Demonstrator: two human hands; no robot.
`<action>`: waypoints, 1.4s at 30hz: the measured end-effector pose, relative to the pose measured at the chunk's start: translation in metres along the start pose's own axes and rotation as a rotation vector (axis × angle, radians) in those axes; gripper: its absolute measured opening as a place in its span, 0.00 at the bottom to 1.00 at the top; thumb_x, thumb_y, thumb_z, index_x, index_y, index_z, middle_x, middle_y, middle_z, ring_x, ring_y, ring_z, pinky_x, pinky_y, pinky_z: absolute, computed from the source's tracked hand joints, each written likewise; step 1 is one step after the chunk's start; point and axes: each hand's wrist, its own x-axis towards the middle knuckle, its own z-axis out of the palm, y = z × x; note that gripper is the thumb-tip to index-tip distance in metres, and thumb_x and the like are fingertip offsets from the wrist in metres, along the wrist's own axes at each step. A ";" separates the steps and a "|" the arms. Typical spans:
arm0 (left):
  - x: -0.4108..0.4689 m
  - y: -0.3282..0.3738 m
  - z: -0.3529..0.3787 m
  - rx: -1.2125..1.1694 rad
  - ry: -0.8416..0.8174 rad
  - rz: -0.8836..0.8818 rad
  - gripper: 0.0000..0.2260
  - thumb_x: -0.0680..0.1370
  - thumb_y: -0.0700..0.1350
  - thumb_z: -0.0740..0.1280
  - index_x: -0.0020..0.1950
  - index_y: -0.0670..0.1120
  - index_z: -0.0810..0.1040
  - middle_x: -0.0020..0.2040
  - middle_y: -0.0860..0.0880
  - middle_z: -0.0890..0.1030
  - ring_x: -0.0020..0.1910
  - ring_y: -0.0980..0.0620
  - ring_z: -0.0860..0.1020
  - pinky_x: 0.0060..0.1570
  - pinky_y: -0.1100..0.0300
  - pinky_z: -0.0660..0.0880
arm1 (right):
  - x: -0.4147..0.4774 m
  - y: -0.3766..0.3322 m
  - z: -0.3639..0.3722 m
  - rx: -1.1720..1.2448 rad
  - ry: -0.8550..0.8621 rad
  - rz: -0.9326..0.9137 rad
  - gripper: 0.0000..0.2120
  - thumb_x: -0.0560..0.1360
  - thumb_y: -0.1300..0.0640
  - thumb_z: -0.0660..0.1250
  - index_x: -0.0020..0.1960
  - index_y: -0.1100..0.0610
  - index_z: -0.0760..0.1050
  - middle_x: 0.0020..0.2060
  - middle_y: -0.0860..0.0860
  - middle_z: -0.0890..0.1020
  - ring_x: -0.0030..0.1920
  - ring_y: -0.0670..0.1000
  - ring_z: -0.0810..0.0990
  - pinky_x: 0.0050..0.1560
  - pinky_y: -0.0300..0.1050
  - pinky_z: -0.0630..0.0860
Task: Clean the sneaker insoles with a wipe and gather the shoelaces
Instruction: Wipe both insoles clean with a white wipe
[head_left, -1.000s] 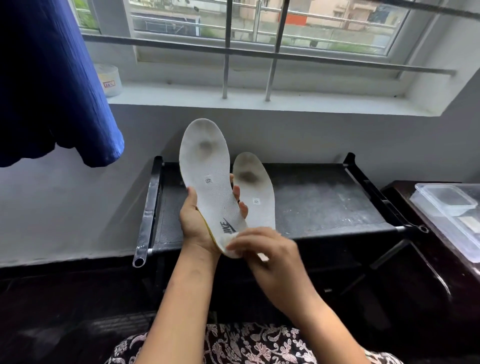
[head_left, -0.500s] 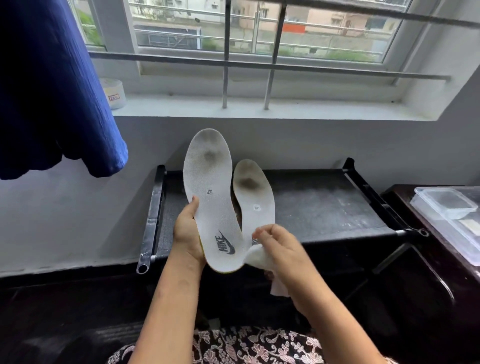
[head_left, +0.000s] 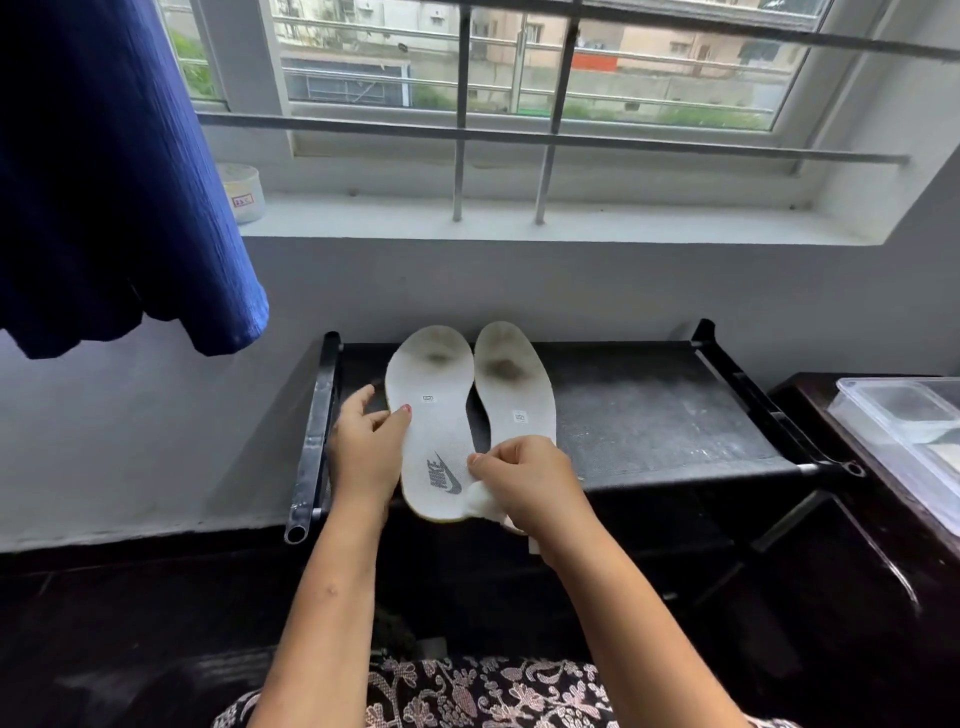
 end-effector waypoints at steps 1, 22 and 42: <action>0.002 -0.002 -0.002 0.099 0.030 0.026 0.24 0.70 0.48 0.69 0.66 0.47 0.73 0.46 0.48 0.83 0.50 0.45 0.80 0.56 0.45 0.76 | 0.003 0.000 0.002 -0.018 0.003 0.003 0.12 0.72 0.53 0.67 0.35 0.59 0.79 0.36 0.56 0.83 0.42 0.55 0.80 0.45 0.46 0.76; 0.003 -0.007 -0.004 0.444 0.194 0.152 0.14 0.75 0.40 0.67 0.61 0.44 0.79 0.53 0.44 0.82 0.54 0.47 0.79 0.50 0.64 0.67 | 0.023 0.001 0.029 -0.352 0.039 0.005 0.10 0.72 0.51 0.64 0.40 0.57 0.78 0.45 0.56 0.82 0.49 0.60 0.79 0.47 0.46 0.74; -0.041 0.007 0.031 0.639 0.084 0.470 0.15 0.74 0.39 0.66 0.60 0.44 0.77 0.60 0.42 0.79 0.61 0.39 0.71 0.58 0.51 0.65 | -0.018 0.024 -0.091 0.632 -0.192 0.120 0.10 0.77 0.61 0.64 0.55 0.63 0.79 0.43 0.54 0.82 0.38 0.47 0.80 0.37 0.37 0.77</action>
